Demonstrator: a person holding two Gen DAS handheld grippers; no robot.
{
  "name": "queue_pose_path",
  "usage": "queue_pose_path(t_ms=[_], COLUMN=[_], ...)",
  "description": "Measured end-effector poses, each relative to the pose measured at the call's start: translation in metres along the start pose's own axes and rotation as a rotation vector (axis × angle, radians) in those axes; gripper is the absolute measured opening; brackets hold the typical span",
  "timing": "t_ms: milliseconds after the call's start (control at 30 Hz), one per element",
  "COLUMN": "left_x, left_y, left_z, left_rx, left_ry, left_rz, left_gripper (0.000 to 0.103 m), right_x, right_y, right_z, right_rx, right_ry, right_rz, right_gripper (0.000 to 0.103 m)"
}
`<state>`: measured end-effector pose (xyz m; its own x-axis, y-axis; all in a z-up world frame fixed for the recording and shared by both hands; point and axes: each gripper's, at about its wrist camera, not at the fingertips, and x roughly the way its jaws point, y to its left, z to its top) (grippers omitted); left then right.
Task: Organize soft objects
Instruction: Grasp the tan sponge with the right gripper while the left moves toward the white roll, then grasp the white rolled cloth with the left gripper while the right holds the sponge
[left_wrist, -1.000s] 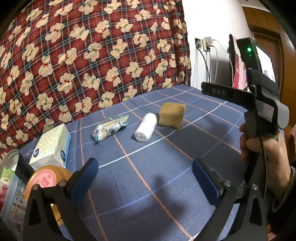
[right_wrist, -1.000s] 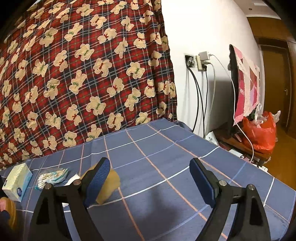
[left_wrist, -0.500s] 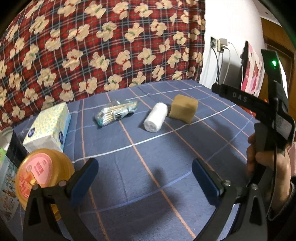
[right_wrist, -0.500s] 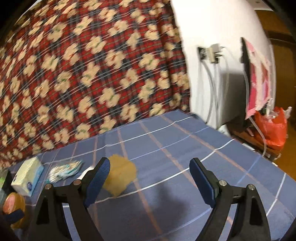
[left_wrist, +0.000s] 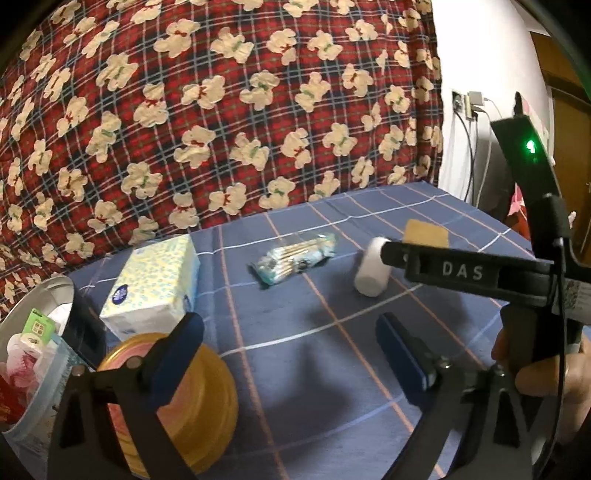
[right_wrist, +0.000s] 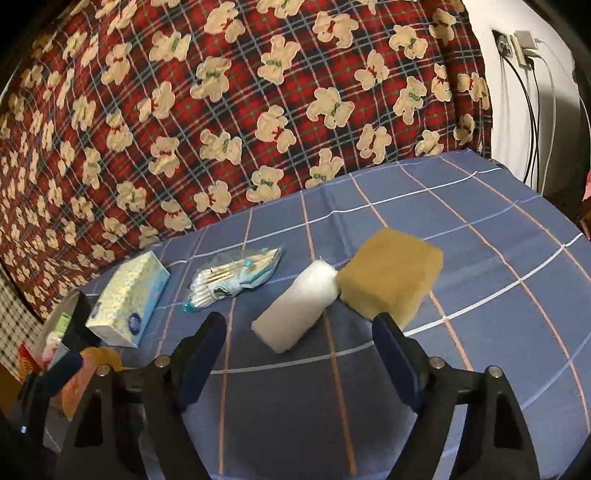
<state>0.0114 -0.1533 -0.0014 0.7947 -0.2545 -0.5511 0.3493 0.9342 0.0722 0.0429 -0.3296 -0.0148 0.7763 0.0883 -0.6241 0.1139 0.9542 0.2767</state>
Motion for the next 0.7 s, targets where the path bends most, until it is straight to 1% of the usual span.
queue_pose_path(t_ms=[33,67,133,200,267,333,400,467,500,600,633,700], left_x=[0.002,0.003,0.006,0.008,0.009,0.013,0.020,0.028,0.034,0.049,0.053,0.062], left_y=[0.001,0.001,0.001,-0.003,-0.008,-0.015,-0.020,-0.024,-0.025,-0.026,-0.026,-0.028], left_z=[0.000,-0.001,-0.003,-0.002,0.001,0.007,0.013,0.016,0.019,0.024,0.025,0.028], left_rx=[-0.003,-0.006,-0.007,-0.002,0.004,0.007,0.005,-0.007,-0.018,-0.049,-0.054,-0.062], left_ry=[0.005,0.011,0.019,0.019,0.020,0.024,0.041,0.061,0.077,0.112,0.118,0.129], left_rz=[-0.001,-0.007,-0.027,-0.044,-0.065,-0.105,-0.118,-0.124,-0.128,-0.133,-0.129,-0.128], left_gripper=[0.096,0.096,0.096,0.096,0.096,0.096,0.096,0.096,0.096,0.096,0.096,0.096], right_x=[0.000,-0.003,-0.013,-0.020,-0.020,-0.010,0.000,0.012,0.017,0.032,0.035,0.040], right_y=[0.000,-0.002,-0.012,-0.024,-0.035,-0.046,-0.049,-0.051,-0.050,-0.049,-0.049,-0.050], right_z=[0.000,0.001,0.005,0.013,0.020,0.029,0.035,0.040,0.041,0.042,0.042,0.043], right_rx=[-0.007,-0.013,-0.016,-0.018,-0.022,-0.044,-0.069,-0.111,-0.130,-0.204,-0.221,-0.224], right_ry=[-0.005,-0.018,-0.064,-0.091,-0.092,-0.066,-0.025,0.023,0.040,0.075,0.078,0.081], right_rz=[-0.018,-0.043,-0.089,-0.127,-0.133,-0.123,-0.120,-0.083,-0.078,-0.110,-0.114,-0.107], right_gripper=[0.078,0.076,0.076,0.076,0.076,0.076,0.076,0.077,0.077,0.078,0.083,0.086])
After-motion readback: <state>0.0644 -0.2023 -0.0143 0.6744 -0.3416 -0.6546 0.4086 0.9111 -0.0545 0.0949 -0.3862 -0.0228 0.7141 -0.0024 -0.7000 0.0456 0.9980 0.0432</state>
